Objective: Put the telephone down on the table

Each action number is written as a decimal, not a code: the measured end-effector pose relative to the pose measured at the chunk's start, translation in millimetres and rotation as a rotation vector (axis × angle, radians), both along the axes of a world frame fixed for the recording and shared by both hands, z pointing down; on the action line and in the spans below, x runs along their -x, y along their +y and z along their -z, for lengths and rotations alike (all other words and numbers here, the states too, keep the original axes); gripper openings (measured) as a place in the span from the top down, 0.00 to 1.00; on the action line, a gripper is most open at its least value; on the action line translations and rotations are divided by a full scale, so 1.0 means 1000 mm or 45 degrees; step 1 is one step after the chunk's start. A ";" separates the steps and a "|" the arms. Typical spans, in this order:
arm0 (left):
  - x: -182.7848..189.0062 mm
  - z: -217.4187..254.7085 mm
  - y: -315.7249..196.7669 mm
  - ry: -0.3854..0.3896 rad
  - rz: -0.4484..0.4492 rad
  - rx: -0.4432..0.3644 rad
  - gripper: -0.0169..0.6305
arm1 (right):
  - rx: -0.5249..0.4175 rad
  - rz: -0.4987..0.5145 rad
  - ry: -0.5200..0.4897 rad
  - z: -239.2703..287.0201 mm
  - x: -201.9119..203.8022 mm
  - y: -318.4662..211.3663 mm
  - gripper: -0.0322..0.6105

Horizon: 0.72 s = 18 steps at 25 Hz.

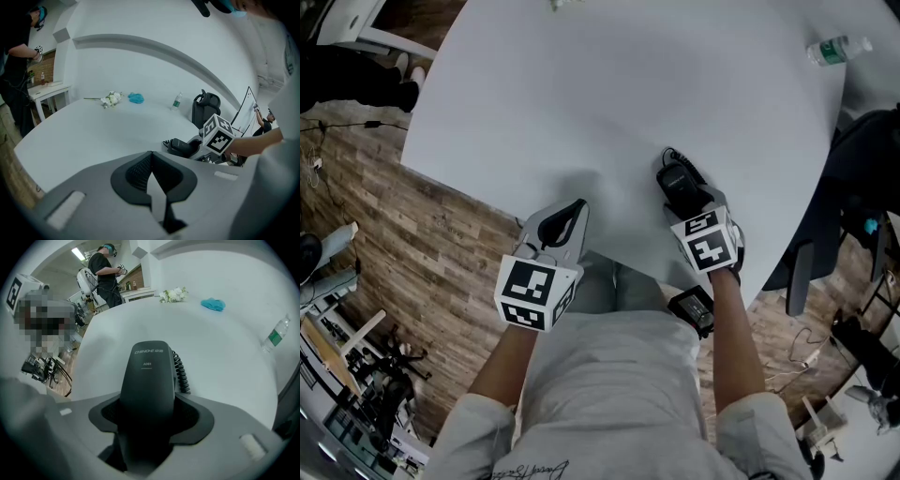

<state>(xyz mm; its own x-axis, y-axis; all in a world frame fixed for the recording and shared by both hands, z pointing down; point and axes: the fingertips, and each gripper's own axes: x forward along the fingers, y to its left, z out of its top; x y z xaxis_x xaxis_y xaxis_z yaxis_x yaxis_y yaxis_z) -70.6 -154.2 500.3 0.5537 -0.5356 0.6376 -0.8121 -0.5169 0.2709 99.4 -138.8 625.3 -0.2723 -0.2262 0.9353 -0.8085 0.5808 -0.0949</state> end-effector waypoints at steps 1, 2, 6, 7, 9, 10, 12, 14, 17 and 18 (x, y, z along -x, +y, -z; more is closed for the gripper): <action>0.000 0.000 0.000 0.000 0.000 0.000 0.95 | -0.001 0.000 0.000 0.000 0.000 0.000 0.50; 0.000 0.000 0.000 -0.001 -0.001 0.000 0.95 | -0.002 0.000 -0.001 0.000 0.000 -0.001 0.50; 0.002 -0.002 0.002 -0.003 -0.003 0.005 0.95 | -0.005 0.001 -0.001 -0.001 0.001 0.000 0.50; 0.002 -0.002 0.003 -0.004 -0.004 0.006 0.95 | -0.006 0.001 -0.001 -0.001 0.001 0.000 0.50; 0.003 -0.003 0.004 -0.006 -0.005 0.008 0.95 | -0.009 0.002 0.000 -0.001 0.000 0.000 0.50; 0.003 -0.003 0.004 -0.008 -0.006 0.009 0.95 | -0.010 0.003 0.000 -0.001 0.000 -0.001 0.50; 0.003 -0.004 0.005 -0.009 -0.007 0.010 0.95 | -0.012 0.009 0.000 -0.001 0.000 -0.001 0.50; 0.003 -0.004 0.006 -0.008 -0.007 0.011 0.95 | -0.012 0.012 0.000 -0.002 0.000 -0.001 0.50; 0.004 -0.004 0.006 -0.007 -0.005 0.011 0.95 | -0.014 0.016 0.000 -0.001 0.000 -0.001 0.50; 0.005 -0.004 0.006 -0.006 -0.004 0.011 0.95 | -0.015 0.017 -0.001 -0.001 0.000 -0.001 0.50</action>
<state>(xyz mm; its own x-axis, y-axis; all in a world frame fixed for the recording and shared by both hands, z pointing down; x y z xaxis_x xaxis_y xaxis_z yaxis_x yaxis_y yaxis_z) -75.5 -148.0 504.2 0.5519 -0.5287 0.6448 -0.8120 -0.5170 0.2711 99.8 -139.4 626.6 -0.2758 -0.2333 0.9325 -0.8006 0.5926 -0.0885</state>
